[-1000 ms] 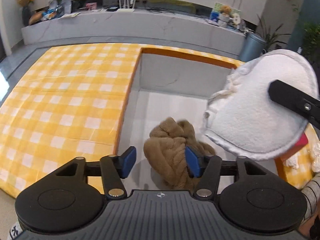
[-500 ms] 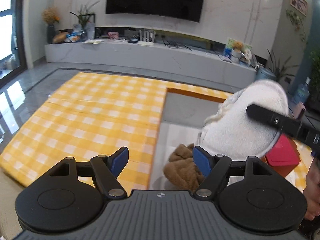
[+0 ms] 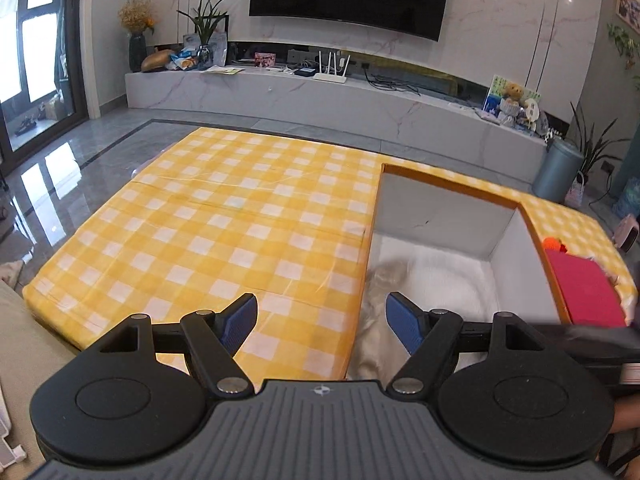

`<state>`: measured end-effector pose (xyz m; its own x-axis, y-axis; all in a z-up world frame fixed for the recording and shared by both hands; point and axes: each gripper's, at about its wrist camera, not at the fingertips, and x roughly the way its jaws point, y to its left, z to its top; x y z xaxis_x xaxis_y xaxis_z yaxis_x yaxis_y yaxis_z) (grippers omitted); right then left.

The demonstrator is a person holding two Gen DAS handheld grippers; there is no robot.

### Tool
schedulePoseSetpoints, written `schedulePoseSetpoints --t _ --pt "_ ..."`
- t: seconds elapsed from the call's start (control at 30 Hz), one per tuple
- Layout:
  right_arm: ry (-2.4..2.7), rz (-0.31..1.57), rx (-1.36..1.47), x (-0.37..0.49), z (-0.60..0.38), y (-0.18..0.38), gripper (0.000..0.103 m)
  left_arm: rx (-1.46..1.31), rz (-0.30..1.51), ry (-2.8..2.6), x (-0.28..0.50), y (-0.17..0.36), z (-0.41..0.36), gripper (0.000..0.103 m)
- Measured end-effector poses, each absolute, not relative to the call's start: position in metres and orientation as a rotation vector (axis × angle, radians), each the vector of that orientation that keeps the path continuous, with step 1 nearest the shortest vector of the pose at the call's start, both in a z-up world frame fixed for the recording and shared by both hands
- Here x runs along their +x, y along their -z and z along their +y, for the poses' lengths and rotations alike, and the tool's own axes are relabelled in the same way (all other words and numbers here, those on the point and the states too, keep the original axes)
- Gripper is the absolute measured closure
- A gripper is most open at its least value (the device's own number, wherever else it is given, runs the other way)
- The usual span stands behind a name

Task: Organize soft objects
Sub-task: 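Carry the brown towel and white towel over the white box and release both, then move both open grippers back toward the pile of soft items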

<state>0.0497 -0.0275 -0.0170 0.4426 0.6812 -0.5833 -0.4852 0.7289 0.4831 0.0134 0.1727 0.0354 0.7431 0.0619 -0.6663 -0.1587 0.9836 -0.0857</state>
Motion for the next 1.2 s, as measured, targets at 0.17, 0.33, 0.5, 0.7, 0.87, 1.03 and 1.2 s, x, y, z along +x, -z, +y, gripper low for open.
schedulePoseSetpoints --t 0.17,0.33,0.5,0.7,0.87,1.03,1.2 --pt "-0.748 0.936 0.311 0.057 -0.026 0.029 0.099 -0.133 0.738 -0.113 0.014 -0.033 0.169 0.017" --pt "-0.746 0.968 0.277 0.056 -0.02 0.026 0.074 -0.119 0.74 -0.116 0.012 -0.033 0.167 0.017" --pt "-0.737 0.947 0.226 0.049 -0.019 0.013 0.05 -0.114 0.725 -0.122 0.007 -0.038 0.166 0.017" --pt "-0.713 0.866 0.198 0.038 -0.035 -0.013 0.024 -0.105 0.701 -0.133 0.001 -0.048 0.163 0.017" --pt "-0.667 0.773 0.193 0.029 -0.054 -0.034 0.005 -0.081 0.681 -0.129 -0.004 -0.059 0.154 0.017" --pt "-0.6 0.68 0.196 0.021 -0.08 -0.053 0.003 -0.049 0.667 -0.113 -0.007 -0.068 0.136 0.017" --pt "-0.487 0.622 0.157 0.015 -0.112 -0.066 0.003 0.0 0.652 -0.073 -0.007 -0.076 0.108 0.017"
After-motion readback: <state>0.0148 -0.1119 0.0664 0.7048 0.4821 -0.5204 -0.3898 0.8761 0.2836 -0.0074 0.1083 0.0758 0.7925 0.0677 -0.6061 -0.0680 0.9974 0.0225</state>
